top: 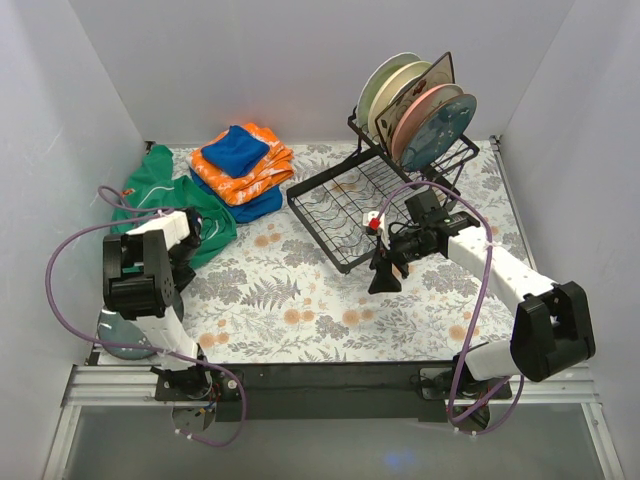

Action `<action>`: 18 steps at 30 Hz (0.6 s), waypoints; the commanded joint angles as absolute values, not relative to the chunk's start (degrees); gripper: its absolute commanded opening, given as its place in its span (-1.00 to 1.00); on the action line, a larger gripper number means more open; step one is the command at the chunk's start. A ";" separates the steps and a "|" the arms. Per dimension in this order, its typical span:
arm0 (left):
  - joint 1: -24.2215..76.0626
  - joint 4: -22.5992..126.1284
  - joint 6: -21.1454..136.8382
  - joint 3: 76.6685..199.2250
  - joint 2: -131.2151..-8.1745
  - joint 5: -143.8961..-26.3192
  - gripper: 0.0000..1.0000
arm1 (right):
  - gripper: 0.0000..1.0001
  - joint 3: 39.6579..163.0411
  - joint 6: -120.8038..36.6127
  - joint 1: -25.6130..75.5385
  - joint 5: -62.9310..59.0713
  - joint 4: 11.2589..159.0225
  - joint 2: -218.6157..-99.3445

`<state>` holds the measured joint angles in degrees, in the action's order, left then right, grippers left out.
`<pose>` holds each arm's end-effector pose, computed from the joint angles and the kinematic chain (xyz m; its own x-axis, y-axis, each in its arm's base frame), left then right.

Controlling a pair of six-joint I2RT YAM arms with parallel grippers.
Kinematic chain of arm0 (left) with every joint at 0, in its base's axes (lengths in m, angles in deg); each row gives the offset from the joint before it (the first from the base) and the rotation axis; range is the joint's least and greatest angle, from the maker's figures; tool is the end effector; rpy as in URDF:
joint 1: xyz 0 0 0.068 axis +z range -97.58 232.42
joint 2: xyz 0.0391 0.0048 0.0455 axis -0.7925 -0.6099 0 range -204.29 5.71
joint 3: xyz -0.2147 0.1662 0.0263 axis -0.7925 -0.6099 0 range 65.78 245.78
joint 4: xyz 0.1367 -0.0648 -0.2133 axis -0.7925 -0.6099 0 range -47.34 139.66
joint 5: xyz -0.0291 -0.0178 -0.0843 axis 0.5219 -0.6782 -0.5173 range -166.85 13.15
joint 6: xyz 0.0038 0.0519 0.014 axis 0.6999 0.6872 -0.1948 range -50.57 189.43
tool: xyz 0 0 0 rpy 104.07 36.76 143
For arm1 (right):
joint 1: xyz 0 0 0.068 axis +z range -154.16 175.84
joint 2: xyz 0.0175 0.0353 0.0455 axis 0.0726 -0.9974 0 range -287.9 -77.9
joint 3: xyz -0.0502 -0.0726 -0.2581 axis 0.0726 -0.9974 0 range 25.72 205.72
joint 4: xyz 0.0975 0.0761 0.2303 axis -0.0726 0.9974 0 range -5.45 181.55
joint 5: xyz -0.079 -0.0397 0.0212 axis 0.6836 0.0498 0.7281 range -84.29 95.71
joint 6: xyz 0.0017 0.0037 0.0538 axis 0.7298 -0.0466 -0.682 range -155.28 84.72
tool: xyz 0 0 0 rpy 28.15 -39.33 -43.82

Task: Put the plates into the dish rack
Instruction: Grab a plate with the left arm

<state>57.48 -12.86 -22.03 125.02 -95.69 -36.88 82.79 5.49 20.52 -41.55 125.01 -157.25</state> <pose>0.2655 0.0465 0.1543 -0.0700 -0.7753 -0.6277 -0.9657 -0.1051 0.2375 0.2304 0.1348 0.2484 -0.2271 -0.5921 -0.7732 -0.9736 0.1183 0.1953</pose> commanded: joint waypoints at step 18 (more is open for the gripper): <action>58.57 -13.27 -21.28 128.00 -98.36 -30.18 -1.00 | 0.60 81.97 6.64 17.81 -42.45 125.06 -155.24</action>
